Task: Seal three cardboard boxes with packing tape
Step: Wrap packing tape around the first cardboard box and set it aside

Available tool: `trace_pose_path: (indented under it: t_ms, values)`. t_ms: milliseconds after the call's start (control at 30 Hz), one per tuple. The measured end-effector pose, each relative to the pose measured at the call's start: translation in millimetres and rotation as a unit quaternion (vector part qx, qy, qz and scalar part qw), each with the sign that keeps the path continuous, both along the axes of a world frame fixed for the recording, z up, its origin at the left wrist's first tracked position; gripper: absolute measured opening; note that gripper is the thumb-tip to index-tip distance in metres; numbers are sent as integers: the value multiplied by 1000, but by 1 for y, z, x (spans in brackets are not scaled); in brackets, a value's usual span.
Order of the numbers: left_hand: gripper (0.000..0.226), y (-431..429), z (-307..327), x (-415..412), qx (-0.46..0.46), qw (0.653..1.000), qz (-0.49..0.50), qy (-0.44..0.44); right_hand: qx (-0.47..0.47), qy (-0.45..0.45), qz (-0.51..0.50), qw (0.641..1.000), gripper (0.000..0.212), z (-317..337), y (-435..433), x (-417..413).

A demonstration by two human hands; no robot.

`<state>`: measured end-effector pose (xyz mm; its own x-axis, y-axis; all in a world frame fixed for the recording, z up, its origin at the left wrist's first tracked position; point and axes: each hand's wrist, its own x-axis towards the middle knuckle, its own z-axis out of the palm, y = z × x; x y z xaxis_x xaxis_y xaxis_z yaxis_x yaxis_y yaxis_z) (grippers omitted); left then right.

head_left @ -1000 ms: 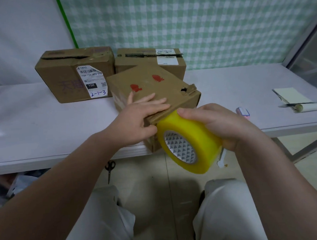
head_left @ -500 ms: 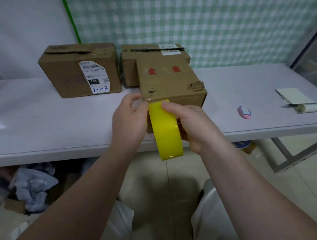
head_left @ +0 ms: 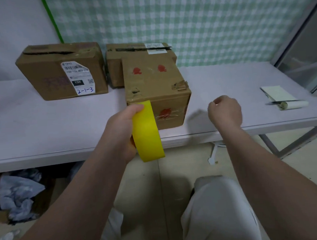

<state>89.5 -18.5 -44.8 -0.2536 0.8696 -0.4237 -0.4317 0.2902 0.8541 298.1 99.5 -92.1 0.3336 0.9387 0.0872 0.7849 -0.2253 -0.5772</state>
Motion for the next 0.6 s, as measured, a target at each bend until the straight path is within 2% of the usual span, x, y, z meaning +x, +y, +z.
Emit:
trace_pose_path:
  t_ms: [100, 267, 333, 433, 500, 533, 567, 600]
  values:
    - [19, 2, 0, 0, 5, 1000, 2, -4, -87, -104, 23, 991, 41, -14, 21, 21]
    - [12, 3, 0, 2, 16, 1000, 2, -4, -226, -182, 50, 956, 46, -35, 46, 38]
    - [9, 4, 0, 2, 16, 1000, 2, -3, -212, -229, 63, 948, 42, -36, 46, 37]
    - [9, 4, -1, 1, 14, 1000, 3, -3, -122, -259, 81, 955, 33, -35, 42, 37]
    - [10, 4, -1, 1, 14, 1000, 2, -6, -69, -183, 72, 978, 28, -38, 41, 36]
    - [10, 4, -1, 1, 13, 1000, 1, -8, -41, -92, 54, 993, 24, -38, 40, 35]
    - [10, 4, 0, 1, 11, 1000, 0, -10, -10, 42, 29, 999, 20, -35, 36, 32]
    - [9, 3, 0, 0, 10, 1000, -1, -10, 19, 184, 10, 983, 20, -29, 32, 28]
